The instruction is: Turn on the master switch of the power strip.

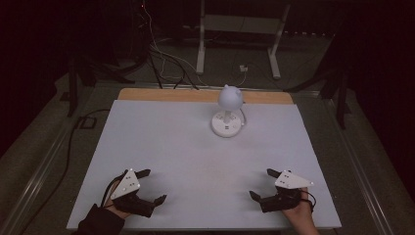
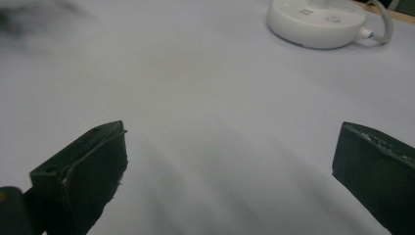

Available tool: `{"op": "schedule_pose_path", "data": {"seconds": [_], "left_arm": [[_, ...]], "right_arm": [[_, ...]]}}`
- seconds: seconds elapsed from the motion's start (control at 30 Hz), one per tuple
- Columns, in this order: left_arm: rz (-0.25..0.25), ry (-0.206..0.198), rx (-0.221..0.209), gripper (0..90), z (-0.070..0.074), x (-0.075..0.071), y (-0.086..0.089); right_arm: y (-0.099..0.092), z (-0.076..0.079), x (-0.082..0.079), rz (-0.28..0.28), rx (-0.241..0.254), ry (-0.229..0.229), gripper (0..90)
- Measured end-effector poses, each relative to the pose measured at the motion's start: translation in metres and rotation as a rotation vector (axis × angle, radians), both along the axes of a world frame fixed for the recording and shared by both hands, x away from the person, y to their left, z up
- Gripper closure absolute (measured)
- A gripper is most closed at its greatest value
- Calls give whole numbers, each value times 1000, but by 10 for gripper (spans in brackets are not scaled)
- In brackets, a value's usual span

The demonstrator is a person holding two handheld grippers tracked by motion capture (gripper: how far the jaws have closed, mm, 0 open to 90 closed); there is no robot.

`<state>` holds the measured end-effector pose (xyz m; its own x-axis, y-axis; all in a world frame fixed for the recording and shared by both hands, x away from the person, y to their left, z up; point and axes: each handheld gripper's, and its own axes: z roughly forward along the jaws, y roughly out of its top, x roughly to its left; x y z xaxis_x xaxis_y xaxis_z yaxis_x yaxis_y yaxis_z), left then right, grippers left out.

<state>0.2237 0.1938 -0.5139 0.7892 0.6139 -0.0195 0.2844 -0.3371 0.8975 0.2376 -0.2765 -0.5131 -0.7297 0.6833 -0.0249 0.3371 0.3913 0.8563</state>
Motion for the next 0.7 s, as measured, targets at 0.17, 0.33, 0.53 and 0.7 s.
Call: {"op": "schedule_pose_path", "data": {"seconds": [0.17,0.33,0.53,0.7], "left_arm": [[0,5,-2,4,0,1,0],[-2,2,3,3,0,1,-1],[-3,3,4,3,1,0,-1],[-6,4,6,3,0,0,-2]], "right_arm": [[1,-2,-3,-18,-20,-25,0],[-2,-2,-3,-43,-33,-29,0],[-3,-2,-2,-30,-45,-8,0],[-2,-1,-3,-29,-32,-3,0]]}}
